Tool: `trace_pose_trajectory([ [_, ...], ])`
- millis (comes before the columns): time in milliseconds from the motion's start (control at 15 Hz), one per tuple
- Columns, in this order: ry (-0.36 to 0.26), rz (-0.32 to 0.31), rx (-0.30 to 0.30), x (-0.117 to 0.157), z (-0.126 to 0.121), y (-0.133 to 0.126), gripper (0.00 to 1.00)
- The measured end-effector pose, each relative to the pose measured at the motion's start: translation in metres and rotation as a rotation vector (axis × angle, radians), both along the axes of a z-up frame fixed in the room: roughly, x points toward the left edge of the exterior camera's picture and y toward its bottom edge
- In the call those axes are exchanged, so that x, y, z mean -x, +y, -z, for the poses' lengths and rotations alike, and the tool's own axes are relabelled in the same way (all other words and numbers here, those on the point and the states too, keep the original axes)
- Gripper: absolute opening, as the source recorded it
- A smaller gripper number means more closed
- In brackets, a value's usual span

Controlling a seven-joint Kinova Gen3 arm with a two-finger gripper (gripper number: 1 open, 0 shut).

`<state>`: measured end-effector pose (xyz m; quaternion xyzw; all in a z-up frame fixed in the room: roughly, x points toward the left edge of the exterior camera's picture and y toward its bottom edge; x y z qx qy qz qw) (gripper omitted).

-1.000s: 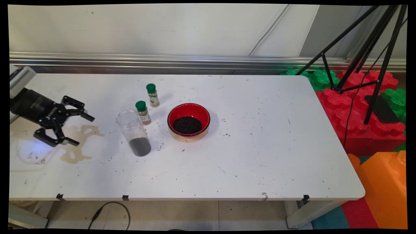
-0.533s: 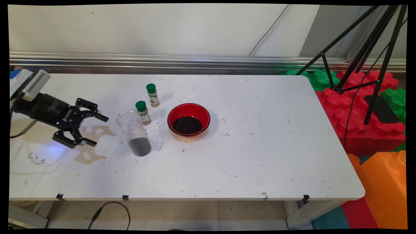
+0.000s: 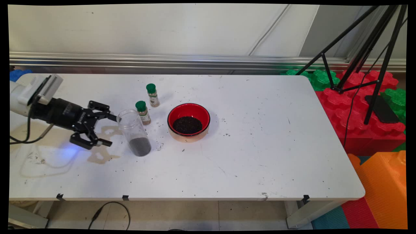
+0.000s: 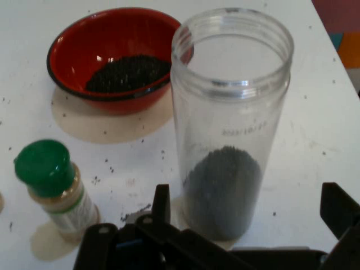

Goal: Pick up the black seasoning powder from the table

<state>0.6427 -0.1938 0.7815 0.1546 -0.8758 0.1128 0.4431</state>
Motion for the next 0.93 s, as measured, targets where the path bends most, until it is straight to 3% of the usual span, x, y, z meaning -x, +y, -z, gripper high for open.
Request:
trace_pose_trajectory([
  [933, 0.101, -0.051, 0.038, 0.042, 0.029, -0.016, 1.00],
])
